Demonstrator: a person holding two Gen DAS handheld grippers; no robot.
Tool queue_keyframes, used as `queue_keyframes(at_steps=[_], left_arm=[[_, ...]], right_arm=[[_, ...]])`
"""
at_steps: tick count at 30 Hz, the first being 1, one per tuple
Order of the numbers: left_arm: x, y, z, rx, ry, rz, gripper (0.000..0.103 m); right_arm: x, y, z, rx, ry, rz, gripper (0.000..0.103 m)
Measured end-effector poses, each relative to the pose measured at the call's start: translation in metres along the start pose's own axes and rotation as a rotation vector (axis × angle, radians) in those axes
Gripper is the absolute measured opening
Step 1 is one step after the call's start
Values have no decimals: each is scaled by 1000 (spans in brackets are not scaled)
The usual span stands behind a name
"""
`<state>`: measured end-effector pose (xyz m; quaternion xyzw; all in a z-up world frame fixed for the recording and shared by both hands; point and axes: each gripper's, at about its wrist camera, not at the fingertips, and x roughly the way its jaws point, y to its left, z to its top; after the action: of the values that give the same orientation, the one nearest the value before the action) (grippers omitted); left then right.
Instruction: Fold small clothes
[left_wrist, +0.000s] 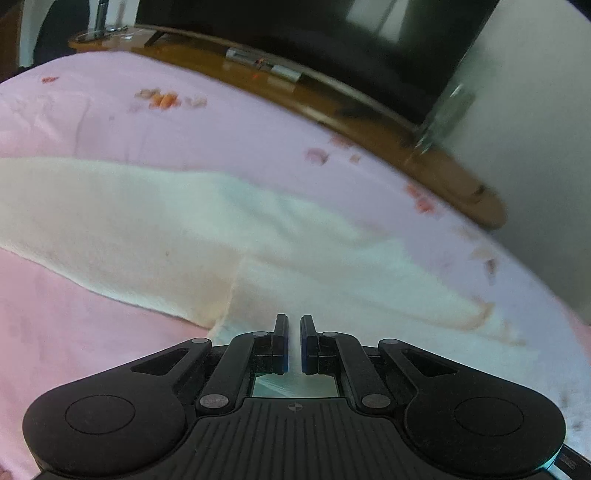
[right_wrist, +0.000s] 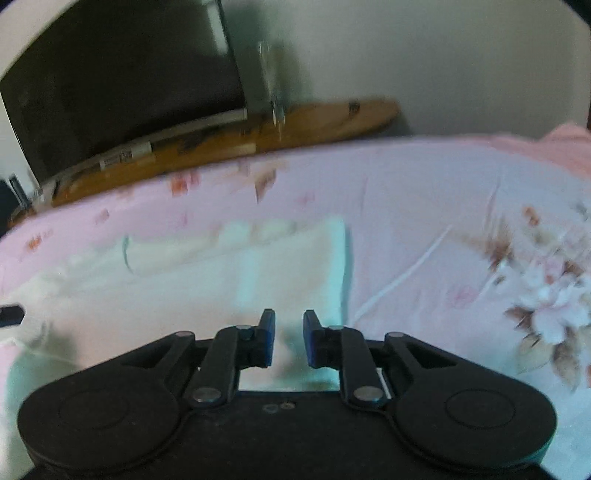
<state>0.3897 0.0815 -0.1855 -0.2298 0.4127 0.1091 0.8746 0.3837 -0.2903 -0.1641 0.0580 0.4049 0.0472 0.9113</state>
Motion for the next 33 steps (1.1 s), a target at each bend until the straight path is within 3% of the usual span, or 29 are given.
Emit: queue_keyframes(at_steps=[4, 6, 7, 9, 14, 16, 19, 22, 24, 27, 28, 30, 33], left_arm=[[3, -2, 0, 26, -11, 14, 4], [-2, -10, 3, 42, -45, 20, 4], [0, -13, 5, 60, -51, 31, 4], [7, -14, 6, 66, -37, 38, 4], [13, -17, 8, 78, -59, 55, 4], [14, -18, 7, 88, -64, 60, 4], [16, -19, 7, 104, -71, 66, 4], [19, -17, 8, 97, -76, 62, 4], [19, -17, 8, 95, -72, 61, 4], [14, -19, 10, 95, -63, 64, 4], [10, -19, 10, 88, -61, 53, 4], [0, -21, 5, 101, -63, 34, 4], [1, -18, -6, 117, -32, 32, 4]], right_arm=[[4, -11, -2, -1, 34, 17, 15], [1, -16, 9, 23, 1, 28, 26], [4, -20, 17, 31, -17, 19, 37], [16, -28, 32, 60, -27, 14, 45], [59, -48, 57, 134, 23, 34, 38], [67, -48, 58, 144, 22, 72, 24], [67, -37, 58, 81, -3, 57, 8], [65, -28, 58, -58, -59, -69, 8], [73, -40, 57, -7, -40, -44, 8], [70, -34, 59, -36, -26, -52, 12], [62, -32, 59, -29, -39, -37, 20], [43, -25, 58, -33, -74, -10, 24], [24, -9, 43, -72, -67, 32, 23]])
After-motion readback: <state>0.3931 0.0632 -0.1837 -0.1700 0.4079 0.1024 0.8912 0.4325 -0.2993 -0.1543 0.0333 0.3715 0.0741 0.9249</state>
